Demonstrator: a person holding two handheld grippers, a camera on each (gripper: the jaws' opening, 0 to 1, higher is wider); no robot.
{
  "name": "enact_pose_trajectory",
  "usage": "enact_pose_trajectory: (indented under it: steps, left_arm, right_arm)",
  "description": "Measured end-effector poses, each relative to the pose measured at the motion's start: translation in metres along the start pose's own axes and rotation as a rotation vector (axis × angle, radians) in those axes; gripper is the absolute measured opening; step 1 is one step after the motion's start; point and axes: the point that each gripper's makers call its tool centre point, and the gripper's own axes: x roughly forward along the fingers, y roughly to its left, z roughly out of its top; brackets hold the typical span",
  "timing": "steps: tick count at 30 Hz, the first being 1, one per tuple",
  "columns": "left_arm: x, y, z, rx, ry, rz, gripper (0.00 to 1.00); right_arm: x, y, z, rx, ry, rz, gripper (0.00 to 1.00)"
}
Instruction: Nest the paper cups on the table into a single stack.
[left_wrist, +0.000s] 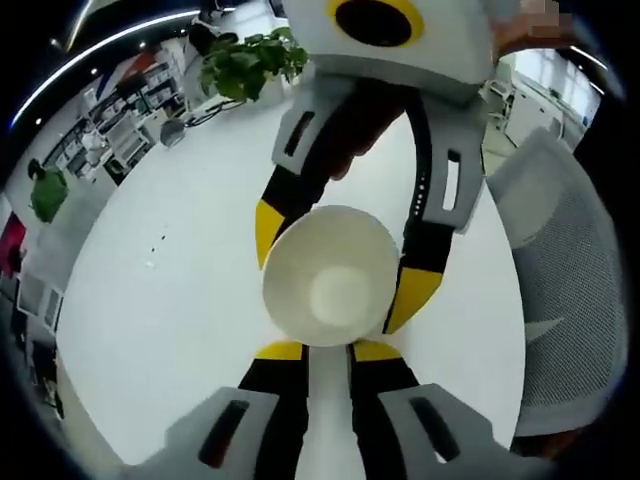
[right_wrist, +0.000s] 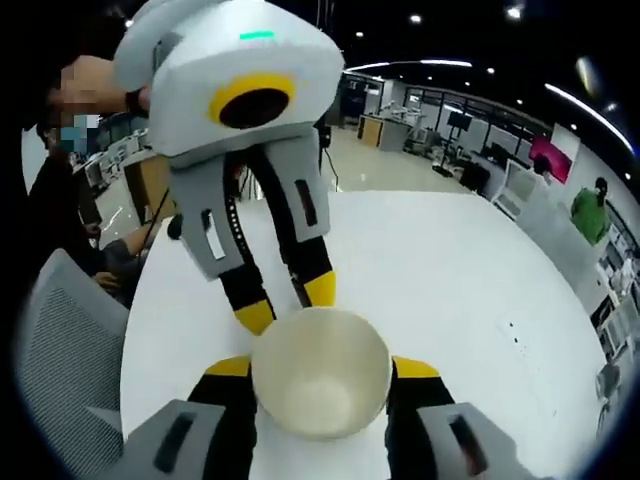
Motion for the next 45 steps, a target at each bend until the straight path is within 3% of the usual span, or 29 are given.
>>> enact_pose_trajectory:
  steps: [4,12,31,45]
  left_arm:
    - [0.010,0.004,-0.001,-0.007,0.010,-0.005,0.14]
    - [0.019,0.018,-0.002,-0.015,0.017,0.010,0.16]
    - [0.022,0.005,-0.002,0.031,0.041,-0.011,0.19]
    - [0.018,-0.002,-0.001,0.015,0.046,-0.001,0.20]
  right_arm:
    - [0.010,-0.010,-0.007,0.026,0.008,0.007,0.50]
    - [0.015,-0.021,-0.004,0.071,-0.049,0.012,0.51]
    - [0.007,-0.017,-0.016,0.052,-0.005,0.010,0.54]
    - [0.003,-0.013,-0.032,0.067,0.040,-0.007,0.55]
